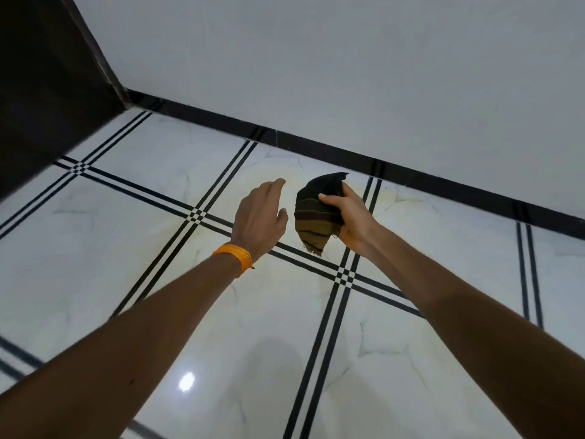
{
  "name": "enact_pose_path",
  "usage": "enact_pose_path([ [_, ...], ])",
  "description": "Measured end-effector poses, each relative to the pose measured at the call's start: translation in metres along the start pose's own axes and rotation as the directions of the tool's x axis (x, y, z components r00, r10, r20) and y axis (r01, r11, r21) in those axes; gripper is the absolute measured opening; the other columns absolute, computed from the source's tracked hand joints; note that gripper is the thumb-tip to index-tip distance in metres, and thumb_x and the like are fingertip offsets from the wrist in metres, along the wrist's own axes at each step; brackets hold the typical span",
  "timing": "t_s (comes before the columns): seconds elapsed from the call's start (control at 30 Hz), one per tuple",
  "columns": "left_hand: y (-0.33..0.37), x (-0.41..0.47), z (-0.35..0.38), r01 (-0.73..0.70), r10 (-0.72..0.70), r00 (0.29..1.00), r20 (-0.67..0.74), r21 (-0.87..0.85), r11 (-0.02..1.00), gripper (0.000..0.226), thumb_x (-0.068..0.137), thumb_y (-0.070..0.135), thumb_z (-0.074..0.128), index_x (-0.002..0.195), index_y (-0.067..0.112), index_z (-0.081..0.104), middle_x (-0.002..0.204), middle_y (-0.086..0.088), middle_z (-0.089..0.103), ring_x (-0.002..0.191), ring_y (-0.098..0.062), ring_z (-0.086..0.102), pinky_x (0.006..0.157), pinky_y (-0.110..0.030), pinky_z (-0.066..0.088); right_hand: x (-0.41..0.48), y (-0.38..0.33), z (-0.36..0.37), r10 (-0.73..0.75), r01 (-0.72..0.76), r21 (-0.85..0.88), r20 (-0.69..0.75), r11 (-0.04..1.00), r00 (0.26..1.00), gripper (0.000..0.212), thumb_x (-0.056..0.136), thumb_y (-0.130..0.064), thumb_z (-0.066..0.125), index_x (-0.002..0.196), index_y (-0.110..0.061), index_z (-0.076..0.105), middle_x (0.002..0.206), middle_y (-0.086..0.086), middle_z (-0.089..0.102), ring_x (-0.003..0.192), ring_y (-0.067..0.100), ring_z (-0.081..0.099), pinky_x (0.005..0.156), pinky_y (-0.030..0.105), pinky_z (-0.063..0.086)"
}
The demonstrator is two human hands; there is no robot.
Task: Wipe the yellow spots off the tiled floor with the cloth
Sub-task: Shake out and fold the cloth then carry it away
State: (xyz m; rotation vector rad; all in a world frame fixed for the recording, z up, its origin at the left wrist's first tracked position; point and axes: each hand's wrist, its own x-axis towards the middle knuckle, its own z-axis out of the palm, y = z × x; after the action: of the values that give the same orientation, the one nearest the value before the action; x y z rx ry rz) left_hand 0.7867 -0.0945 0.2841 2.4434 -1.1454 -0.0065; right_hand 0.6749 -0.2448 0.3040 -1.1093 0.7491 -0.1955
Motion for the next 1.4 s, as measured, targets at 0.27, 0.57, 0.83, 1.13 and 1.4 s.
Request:
enact_pose_path([
  [0.27,0.143,-0.013,-0.216,-0.150,0.147,0.989,0.027,0.176,0.973,0.053,0.098,0.033,0.046,0.145,0.010,0.037,0.142,-0.013,0.049,0.132,-0.030,0.045,0.109,-0.048,0.038,-0.205,-0.193,0.022,-0.002,0.010,0.065,-0.128,0.998,0.992,0.034,0.097,-0.007,0.061,0.128,-0.022,0.060,0.117,0.012,0.074,0.104,0.028,0.073,0.078,0.040,0.062],
  [0.57,0.324,-0.034,-0.403,-0.353,0.353,0.935,0.016,0.118,0.928,0.051,0.098,0.030,0.047,0.144,0.009,0.040,0.143,-0.015,0.049,0.134,-0.032,0.043,0.112,-0.049,0.036,-0.437,-0.328,-0.004,-0.008,0.062,0.178,-0.286,0.982,0.958,0.045,0.096,-0.003,0.061,0.137,-0.020,0.055,0.124,0.012,0.069,0.110,0.029,0.068,0.082,0.038,0.060],
  [0.83,0.490,-0.127,-0.431,-0.522,0.518,0.850,0.093,0.030,0.852,0.052,0.100,0.033,0.044,0.146,0.009,0.039,0.145,-0.014,0.048,0.134,-0.031,0.045,0.112,-0.049,0.036,-0.646,-0.341,-0.100,-0.094,0.232,0.251,-0.461,0.940,0.882,0.045,0.096,-0.007,0.064,0.138,-0.017,0.056,0.125,0.014,0.070,0.114,0.030,0.069,0.090,0.043,0.059],
  [1.13,0.746,-0.336,-0.372,-0.760,0.787,0.596,0.161,-0.201,0.618,0.053,0.099,0.032,0.047,0.146,0.009,0.039,0.145,-0.015,0.048,0.131,-0.032,0.047,0.108,-0.050,0.038,-0.946,-0.254,-0.241,-0.043,0.394,0.240,-0.807,0.887,0.589,0.033,0.095,-0.011,0.066,0.127,-0.008,0.064,0.116,0.015,0.073,0.104,0.030,0.071,0.079,0.036,0.057],
  [1.4,0.934,-0.516,-0.335,-0.878,0.948,0.279,0.152,-0.360,0.316,0.053,0.098,0.033,0.048,0.145,0.009,0.040,0.144,-0.016,0.050,0.130,-0.032,0.049,0.107,-0.047,0.041,-1.165,-0.163,-0.322,0.061,0.542,0.210,-0.958,0.814,0.280,0.031,0.094,-0.008,0.065,0.125,-0.007,0.062,0.107,0.016,0.073,0.090,0.025,0.073,0.065,0.032,0.057],
])
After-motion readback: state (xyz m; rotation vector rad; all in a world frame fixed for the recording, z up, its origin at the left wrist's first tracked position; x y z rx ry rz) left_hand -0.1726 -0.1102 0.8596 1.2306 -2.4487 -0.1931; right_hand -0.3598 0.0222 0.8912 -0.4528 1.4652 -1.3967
